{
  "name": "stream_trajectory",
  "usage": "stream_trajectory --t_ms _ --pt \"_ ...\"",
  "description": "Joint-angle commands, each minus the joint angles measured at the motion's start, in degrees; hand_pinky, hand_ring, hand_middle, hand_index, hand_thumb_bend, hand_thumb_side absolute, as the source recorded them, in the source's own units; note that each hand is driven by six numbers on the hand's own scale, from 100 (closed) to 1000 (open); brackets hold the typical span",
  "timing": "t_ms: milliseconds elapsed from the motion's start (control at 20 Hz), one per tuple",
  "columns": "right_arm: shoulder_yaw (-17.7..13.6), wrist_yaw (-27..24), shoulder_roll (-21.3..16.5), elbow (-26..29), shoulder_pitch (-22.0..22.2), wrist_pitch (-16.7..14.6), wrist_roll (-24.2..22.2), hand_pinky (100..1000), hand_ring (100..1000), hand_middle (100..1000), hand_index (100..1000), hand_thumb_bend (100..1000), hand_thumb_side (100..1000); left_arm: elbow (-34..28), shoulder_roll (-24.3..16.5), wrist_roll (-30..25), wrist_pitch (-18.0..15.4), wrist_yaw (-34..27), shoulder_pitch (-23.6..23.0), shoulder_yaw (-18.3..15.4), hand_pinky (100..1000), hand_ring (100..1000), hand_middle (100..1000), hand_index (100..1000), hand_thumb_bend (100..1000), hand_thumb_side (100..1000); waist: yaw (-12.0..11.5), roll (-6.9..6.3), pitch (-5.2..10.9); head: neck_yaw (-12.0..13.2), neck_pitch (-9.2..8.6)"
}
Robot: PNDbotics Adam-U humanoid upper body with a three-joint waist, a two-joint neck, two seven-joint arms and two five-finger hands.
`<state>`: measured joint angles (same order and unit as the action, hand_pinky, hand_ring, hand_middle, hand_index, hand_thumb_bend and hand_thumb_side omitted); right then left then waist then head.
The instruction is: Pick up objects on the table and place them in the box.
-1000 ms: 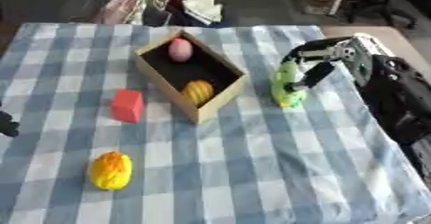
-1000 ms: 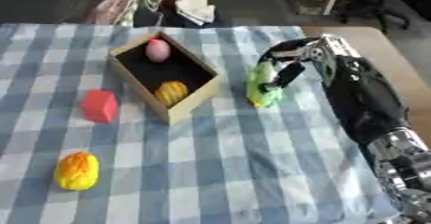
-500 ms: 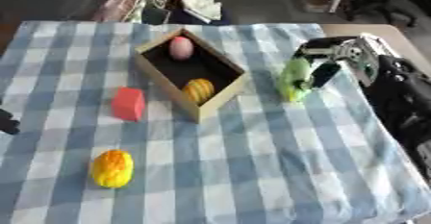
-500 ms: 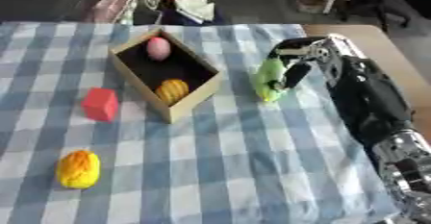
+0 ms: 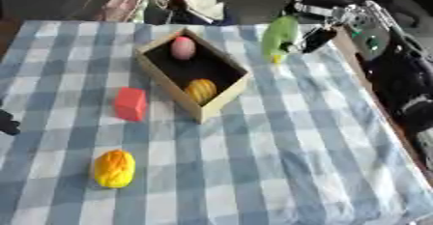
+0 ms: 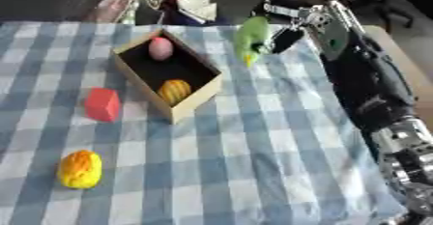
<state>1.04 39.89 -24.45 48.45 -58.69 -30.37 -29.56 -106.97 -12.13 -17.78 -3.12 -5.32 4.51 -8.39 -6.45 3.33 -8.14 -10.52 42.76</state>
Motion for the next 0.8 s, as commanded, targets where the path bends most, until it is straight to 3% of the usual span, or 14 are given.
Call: stream_trajectory --t_ms 50,200,300,550,800 --pt "0.4 -0.08 2.05 -0.22 -3.03 0.32 0.67 744 568 459 536 100 100 -0.68 -1.04 -0.21 -0.01 -0.29 0.57 -0.14 725 517 552 733 100 640 -0.18 -0.35 1.02 -0.39 -0.4" --pt "0.1 2.82 5.36 -3.43 -4.58 1.43 1.58 746 580 487 574 100 100 -0.73 -1.02 -0.35 -0.09 -0.36 0.74 -0.01 725 518 551 734 100 637 -0.55 -0.51 0.77 -0.83 -0.61" --pt "-0.15 5.28 7.2 -5.37 -5.14 2.08 3.08 751 598 539 661 100 104 -0.77 -1.07 -0.39 -0.16 -0.43 0.84 0.05 725 517 551 734 100 637 -0.79 -0.59 0.63 -1.12 -0.74" --pt "0.75 12.32 10.65 -7.87 -5.51 1.88 7.26 779 689 724 894 100 275 -0.71 -0.92 -0.6 -0.13 -0.52 1.06 0.25 725 518 551 734 100 639 -1.14 -0.63 0.49 -1.6 -0.92" --pt "1.49 20.16 12.22 -8.56 -5.42 0.98 9.27 809 760 854 955 156 403 -0.73 -0.88 -0.71 -0.12 -0.56 1.16 0.29 725 518 551 734 100 639 -1.29 -0.66 0.4 -1.81 -0.94"
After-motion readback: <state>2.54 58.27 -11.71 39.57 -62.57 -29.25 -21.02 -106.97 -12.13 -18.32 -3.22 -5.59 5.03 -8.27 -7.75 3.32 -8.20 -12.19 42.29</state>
